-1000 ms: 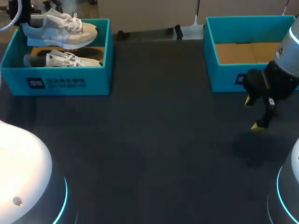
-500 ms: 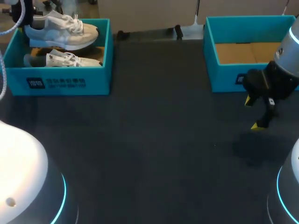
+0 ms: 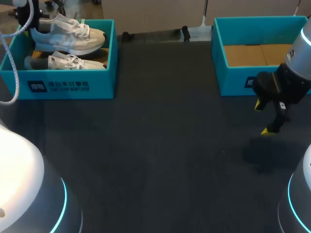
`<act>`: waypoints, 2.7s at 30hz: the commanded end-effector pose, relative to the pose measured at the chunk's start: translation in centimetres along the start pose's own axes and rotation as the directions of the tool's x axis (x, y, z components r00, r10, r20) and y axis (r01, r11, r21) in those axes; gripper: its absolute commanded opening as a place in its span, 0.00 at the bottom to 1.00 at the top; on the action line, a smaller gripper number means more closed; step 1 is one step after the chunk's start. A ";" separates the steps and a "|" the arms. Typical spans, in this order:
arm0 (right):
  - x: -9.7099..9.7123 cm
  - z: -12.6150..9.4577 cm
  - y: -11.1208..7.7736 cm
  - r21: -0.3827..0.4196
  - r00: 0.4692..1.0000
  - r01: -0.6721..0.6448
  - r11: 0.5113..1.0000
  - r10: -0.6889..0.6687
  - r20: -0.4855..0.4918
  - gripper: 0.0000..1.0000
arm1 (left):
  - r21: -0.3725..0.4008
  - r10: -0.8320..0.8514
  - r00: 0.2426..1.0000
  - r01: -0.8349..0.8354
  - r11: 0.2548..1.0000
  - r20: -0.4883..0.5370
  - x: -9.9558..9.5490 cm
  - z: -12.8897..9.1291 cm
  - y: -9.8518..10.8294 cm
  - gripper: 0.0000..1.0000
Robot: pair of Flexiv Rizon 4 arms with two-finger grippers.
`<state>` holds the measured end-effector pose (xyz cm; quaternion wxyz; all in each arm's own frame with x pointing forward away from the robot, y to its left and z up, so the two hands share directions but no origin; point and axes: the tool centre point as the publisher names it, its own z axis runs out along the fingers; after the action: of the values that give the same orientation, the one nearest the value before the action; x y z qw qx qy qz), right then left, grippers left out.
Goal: Take the shoe out of the shoebox, open the shoe tongue, remove and reinsert the insole, then place the shoe into the shoebox
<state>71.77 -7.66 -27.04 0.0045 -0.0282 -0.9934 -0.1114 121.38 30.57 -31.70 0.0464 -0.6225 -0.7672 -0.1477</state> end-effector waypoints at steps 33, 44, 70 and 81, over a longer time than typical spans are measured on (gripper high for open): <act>0.1 0.0 0.0 0.001 1.000 0.000 1.000 0.000 0.001 1.00 | 0.086 0.056 0.996 -0.061 0.994 0.064 -1.6 3.4 -1.1 0.49; 0.1 0.0 0.0 0.001 1.000 0.000 1.000 0.000 0.001 1.00 | 0.083 0.054 0.991 -0.065 0.994 0.123 -0.8 0.3 -1.8 1.00; 0.1 0.0 0.0 0.001 1.000 0.000 1.000 0.000 0.001 1.00 | 0.106 0.045 0.970 -0.073 0.992 0.239 3.4 -8.4 -13.0 1.00; 0.1 0.0 0.0 0.001 1.000 0.000 1.000 0.000 0.001 1.00 | 0.124 0.115 0.965 -0.147 0.981 0.234 3.8 -8.5 -16.4 1.00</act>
<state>71.77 -7.66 -27.04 0.0045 -0.0282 -0.9934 -0.1114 106.14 29.01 -25.72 0.0459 -0.6786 -0.7328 0.0195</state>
